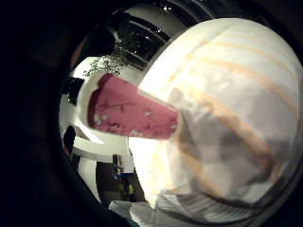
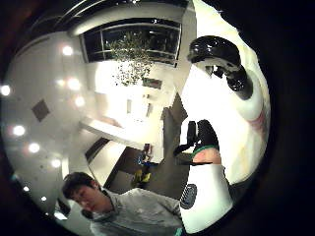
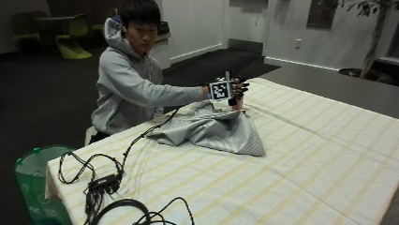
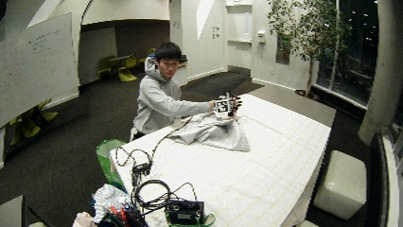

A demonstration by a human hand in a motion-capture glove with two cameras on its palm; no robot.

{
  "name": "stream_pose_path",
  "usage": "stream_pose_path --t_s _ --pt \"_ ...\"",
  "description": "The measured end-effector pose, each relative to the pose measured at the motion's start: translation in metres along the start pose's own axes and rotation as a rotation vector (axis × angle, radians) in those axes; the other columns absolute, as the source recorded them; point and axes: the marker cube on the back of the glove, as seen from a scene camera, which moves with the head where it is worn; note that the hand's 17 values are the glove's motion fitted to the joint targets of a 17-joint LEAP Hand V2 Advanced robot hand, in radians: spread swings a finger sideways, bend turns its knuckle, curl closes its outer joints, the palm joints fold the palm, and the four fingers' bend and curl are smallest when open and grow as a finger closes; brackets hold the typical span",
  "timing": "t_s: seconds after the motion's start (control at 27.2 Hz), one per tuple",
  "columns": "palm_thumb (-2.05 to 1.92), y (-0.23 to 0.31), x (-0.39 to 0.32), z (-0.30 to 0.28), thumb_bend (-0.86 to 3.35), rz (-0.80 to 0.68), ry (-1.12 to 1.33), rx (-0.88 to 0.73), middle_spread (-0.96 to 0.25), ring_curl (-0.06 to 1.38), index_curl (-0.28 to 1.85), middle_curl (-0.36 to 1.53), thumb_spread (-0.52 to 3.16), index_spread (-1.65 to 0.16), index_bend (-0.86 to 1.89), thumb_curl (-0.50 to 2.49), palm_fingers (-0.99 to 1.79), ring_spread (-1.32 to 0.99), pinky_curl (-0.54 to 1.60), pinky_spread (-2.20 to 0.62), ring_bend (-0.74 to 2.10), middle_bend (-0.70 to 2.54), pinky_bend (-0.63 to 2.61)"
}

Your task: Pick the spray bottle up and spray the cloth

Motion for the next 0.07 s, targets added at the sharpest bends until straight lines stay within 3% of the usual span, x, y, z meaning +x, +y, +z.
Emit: stream_pose_path --t_s 0.07 --pt "0.96 0.0088 -0.0115 0.0019 -0.03 -0.012 -0.051 -0.031 -0.03 0.40 0.31 0.40 0.63 -0.30 0.03 0.70 0.34 -0.07 0.43 0.05 0.40 0.21 0.46"
